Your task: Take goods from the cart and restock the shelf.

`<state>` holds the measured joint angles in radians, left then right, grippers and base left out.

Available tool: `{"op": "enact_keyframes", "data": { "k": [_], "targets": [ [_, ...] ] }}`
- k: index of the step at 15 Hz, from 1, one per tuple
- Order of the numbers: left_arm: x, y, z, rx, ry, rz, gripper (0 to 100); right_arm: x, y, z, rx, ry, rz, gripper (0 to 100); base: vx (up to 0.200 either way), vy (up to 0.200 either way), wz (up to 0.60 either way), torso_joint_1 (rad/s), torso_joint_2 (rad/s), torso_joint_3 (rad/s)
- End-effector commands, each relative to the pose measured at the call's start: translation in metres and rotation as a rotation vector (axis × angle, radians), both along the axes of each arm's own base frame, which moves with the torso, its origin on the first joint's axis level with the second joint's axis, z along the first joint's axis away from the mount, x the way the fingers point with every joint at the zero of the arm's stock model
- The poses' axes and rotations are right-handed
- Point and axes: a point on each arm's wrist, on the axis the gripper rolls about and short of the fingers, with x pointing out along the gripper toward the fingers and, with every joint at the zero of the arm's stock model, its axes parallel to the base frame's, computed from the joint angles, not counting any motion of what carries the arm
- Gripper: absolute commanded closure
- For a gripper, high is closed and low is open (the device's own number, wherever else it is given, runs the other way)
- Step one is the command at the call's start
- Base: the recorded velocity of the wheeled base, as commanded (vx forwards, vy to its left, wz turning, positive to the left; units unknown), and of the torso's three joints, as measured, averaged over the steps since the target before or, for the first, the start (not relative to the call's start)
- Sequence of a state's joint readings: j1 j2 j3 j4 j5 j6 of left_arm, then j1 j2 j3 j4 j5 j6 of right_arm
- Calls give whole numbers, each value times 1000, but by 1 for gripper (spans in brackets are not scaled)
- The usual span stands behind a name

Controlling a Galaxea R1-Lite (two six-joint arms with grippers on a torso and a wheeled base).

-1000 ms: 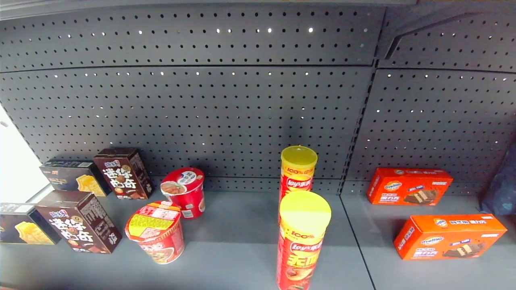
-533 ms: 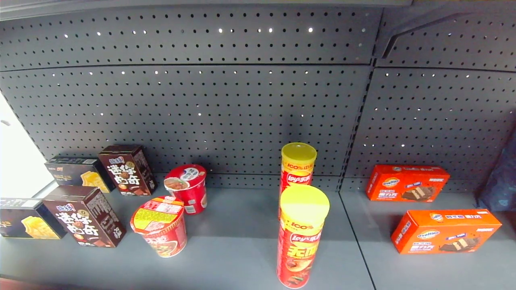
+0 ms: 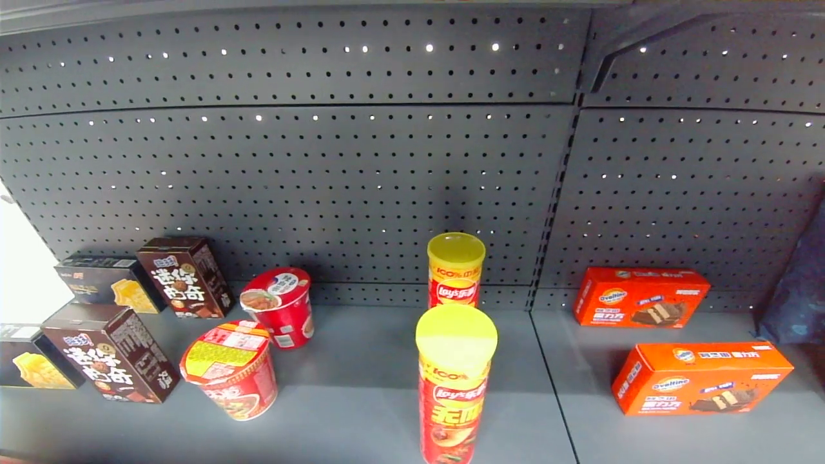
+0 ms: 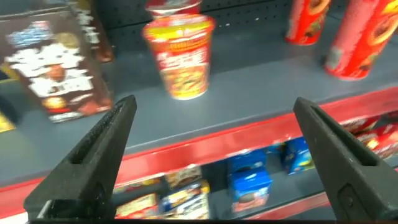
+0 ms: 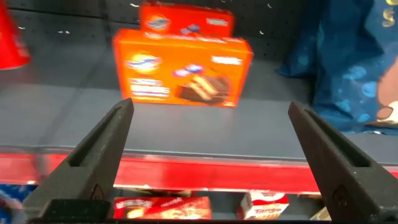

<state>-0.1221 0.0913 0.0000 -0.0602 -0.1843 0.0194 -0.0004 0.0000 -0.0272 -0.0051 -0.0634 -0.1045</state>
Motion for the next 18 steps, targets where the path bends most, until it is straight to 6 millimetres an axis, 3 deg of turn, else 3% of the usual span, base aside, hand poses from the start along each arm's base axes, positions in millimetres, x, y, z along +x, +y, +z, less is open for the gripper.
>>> {"op": "enact_keyframes", "data": {
  "k": [1, 18],
  "targets": [
    [0, 0, 0, -22, 10, 2, 0, 0, 0, 0, 0, 3, -1, 0, 0, 0, 0, 0, 0, 0],
    [0, 0, 0, -28, 12, -4, 0, 0, 0, 0, -3, 0, -1, 0, 0, 12, 0, 0, 0, 0]
  ]
}}
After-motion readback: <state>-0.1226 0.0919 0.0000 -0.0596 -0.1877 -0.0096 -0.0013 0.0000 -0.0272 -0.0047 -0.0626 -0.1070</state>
